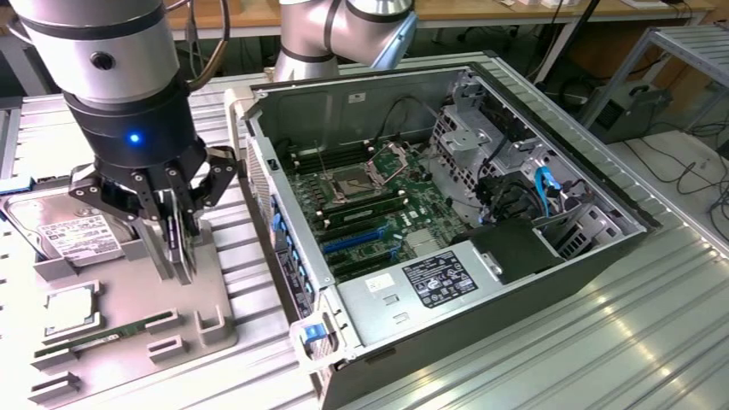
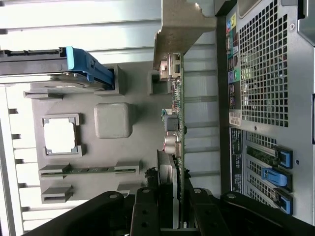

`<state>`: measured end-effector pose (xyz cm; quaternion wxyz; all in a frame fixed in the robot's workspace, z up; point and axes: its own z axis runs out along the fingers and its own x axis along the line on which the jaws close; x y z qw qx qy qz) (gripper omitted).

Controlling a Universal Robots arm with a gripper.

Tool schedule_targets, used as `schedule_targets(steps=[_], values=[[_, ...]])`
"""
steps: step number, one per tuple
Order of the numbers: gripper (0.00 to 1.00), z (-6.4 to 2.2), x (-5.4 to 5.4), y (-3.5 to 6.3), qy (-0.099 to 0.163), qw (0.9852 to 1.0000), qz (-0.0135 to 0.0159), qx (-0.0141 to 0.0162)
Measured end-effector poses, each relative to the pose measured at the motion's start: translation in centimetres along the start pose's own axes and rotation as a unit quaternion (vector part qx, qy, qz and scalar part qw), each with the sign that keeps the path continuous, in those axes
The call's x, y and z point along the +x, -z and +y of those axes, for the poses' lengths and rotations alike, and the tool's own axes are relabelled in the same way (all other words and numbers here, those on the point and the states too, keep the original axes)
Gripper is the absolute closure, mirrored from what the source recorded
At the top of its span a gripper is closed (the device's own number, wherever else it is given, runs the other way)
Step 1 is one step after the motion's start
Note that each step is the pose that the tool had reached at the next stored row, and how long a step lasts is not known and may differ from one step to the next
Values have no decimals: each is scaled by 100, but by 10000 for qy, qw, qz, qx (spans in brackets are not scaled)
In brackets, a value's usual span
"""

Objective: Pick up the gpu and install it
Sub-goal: 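Pick up the gpu and move the gpu toward the slot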

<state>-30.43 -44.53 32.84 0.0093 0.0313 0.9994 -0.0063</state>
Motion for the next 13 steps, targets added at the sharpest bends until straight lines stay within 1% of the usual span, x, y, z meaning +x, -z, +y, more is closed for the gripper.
schedule_targets(steps=[4,13], values=[[72,-1,-1,58,0,10000,1,0],[72,-2,-3,154,0,10000,1,0]])
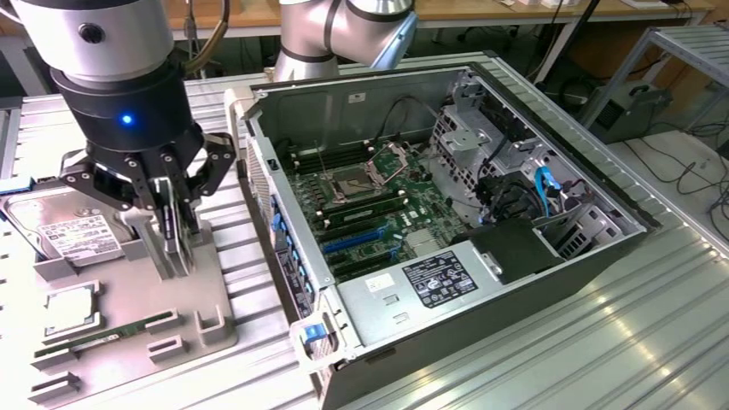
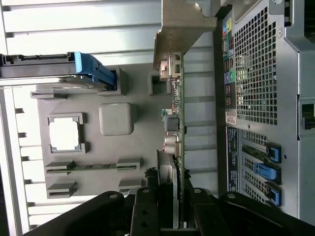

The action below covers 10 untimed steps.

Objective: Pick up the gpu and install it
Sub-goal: 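Pick up the gpu and move the gpu toward the slot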

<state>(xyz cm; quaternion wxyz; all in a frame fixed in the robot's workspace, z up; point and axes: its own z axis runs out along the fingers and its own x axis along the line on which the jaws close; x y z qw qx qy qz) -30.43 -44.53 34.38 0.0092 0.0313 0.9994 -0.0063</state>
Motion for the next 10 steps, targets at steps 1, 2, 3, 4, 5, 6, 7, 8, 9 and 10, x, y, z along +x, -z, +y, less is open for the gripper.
schedule_targets(steps=[1,2,3,4,5,6,7,8,9,10], values=[[72,0,0,13,0,10000,0,0],[72,0,-1,25,0,10000,0,0],[72,-1,-1,41,0,10000,0,0],[72,-1,-1,46,0,10000,0,0],[72,-1,-1,57,0,10000,1,1],[72,-1,-1,60,0,10000,1,0],[72,-1,-1,64,0,10000,0,0],[72,-1,-1,69,0,10000,1,0],[72,-1,-2,74,0,10000,1,0],[72,-1,-2,83,0,10000,1,1]])
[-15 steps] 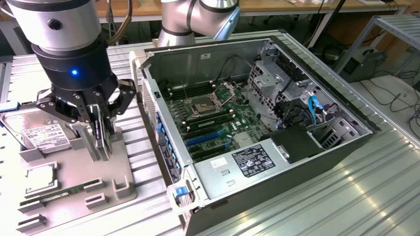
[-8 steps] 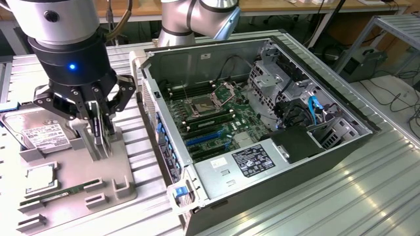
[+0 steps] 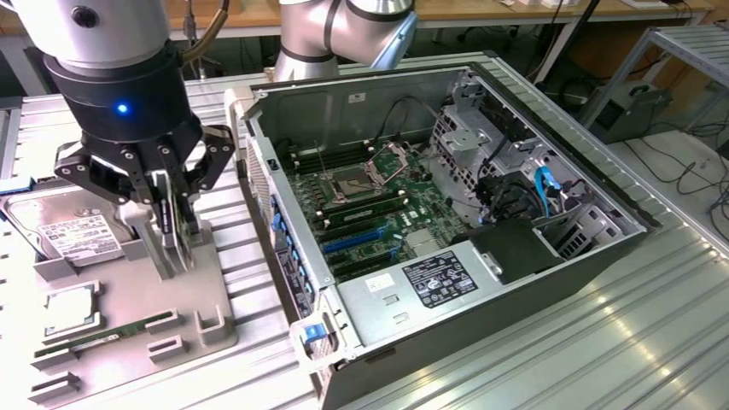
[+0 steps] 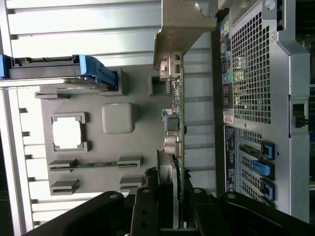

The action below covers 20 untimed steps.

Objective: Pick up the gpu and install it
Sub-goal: 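Pick up the gpu and move the gpu toward the slot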

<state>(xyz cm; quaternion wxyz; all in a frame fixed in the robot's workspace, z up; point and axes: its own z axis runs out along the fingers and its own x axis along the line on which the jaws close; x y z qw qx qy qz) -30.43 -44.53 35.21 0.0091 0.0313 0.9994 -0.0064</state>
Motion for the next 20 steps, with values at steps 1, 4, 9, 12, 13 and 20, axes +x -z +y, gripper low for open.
schedule_targets(steps=[1,4,9,12,13,20], values=[[72,0,0,9,0,10000,0,0],[72,-1,-1,49,0,10000,0,0],[72,-1,-1,95,0,10000,0,-1],[72,-3,-3,136,0,10000,1,-1],[72,-3,-3,147,0,10000,0,-1],[72,-4,-4,210,0,10000,0,-1]])
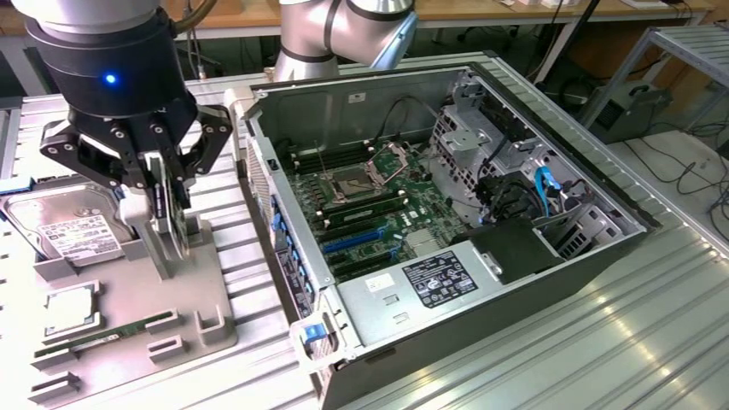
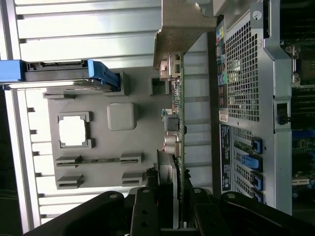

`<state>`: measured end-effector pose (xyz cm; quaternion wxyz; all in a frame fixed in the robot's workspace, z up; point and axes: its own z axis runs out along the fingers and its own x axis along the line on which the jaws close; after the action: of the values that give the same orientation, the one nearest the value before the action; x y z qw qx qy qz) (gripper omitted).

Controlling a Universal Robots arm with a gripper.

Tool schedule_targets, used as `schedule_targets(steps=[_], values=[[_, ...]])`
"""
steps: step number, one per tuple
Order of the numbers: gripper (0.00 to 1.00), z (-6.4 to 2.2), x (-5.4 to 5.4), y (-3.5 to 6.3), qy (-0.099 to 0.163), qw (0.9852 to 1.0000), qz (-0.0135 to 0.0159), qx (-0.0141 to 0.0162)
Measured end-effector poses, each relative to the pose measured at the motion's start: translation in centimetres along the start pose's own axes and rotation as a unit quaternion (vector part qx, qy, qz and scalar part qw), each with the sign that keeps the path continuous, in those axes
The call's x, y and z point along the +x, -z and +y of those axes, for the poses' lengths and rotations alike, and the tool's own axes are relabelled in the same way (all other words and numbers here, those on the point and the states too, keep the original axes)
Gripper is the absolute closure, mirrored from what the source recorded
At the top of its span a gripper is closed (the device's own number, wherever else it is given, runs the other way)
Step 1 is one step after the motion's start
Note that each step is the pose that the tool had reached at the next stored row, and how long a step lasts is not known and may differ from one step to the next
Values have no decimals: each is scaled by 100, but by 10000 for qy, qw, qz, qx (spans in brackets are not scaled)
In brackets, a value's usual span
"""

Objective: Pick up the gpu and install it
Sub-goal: 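Pick up the gpu and move the gpu toward the slot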

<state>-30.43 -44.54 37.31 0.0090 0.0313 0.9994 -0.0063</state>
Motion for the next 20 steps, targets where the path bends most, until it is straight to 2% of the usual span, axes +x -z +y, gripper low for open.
schedule_targets(steps=[20], values=[[72,-3,-4,198,0,10000,1,0]])
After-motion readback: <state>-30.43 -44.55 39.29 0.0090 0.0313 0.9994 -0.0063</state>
